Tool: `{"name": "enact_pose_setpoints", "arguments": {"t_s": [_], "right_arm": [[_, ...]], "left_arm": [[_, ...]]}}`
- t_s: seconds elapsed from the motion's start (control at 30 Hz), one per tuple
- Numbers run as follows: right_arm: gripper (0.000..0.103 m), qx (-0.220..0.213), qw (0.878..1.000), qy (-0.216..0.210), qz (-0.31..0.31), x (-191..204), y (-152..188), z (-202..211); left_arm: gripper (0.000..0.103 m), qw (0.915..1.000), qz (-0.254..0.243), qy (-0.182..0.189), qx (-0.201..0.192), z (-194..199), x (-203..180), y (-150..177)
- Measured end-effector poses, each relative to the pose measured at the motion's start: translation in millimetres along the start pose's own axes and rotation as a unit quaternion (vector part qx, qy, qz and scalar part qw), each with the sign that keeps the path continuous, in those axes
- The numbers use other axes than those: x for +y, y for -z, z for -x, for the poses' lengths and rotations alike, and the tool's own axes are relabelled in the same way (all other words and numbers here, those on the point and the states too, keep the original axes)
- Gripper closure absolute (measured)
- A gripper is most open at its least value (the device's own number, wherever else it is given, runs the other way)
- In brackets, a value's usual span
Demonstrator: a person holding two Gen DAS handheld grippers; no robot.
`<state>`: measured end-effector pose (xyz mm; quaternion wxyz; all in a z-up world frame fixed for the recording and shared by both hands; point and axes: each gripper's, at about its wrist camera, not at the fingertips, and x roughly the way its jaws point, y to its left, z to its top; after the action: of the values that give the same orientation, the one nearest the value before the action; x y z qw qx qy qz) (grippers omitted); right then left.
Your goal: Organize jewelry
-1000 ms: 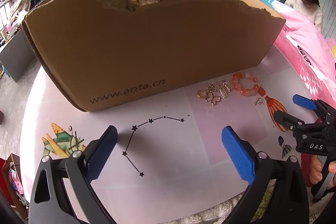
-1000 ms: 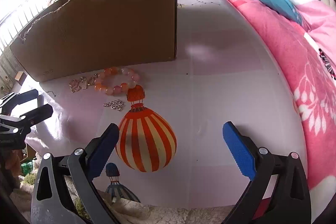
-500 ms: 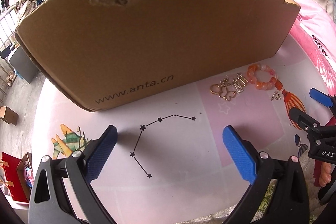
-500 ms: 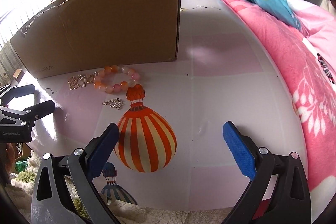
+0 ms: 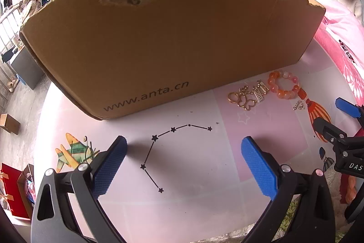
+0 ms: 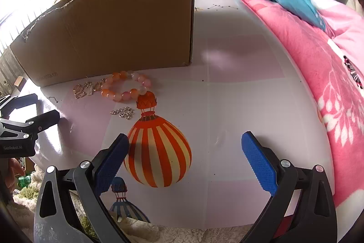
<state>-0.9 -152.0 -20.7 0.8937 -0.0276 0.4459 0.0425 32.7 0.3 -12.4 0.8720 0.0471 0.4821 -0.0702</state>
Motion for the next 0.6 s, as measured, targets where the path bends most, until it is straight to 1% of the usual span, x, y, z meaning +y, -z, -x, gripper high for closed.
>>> {"name": "enact_pose_setpoints", "arguments": {"t_s": [0.13, 0.43, 0.6], "right_arm": [[0.008, 0.001, 1.0, 0.002, -0.003, -0.5, -0.3, 0.0], [0.008, -0.001, 1.0, 0.001, -0.009, -0.5, -1.2, -1.3], [0.008, -0.018, 1.0, -0.012, 0.004, -2.7, 3.1, 1.5]], "left_arm": [[0.004, 1.0, 0.002, -0.002, -0.003, 0.6, -1.2, 6.1], [0.004, 1.0, -0.001, 0.0, -0.005, 0.7, -1.9, 7.4], [0.004, 0.9999, -0.004, 0.003, -0.011, 0.3, -1.0, 8.2]]}}
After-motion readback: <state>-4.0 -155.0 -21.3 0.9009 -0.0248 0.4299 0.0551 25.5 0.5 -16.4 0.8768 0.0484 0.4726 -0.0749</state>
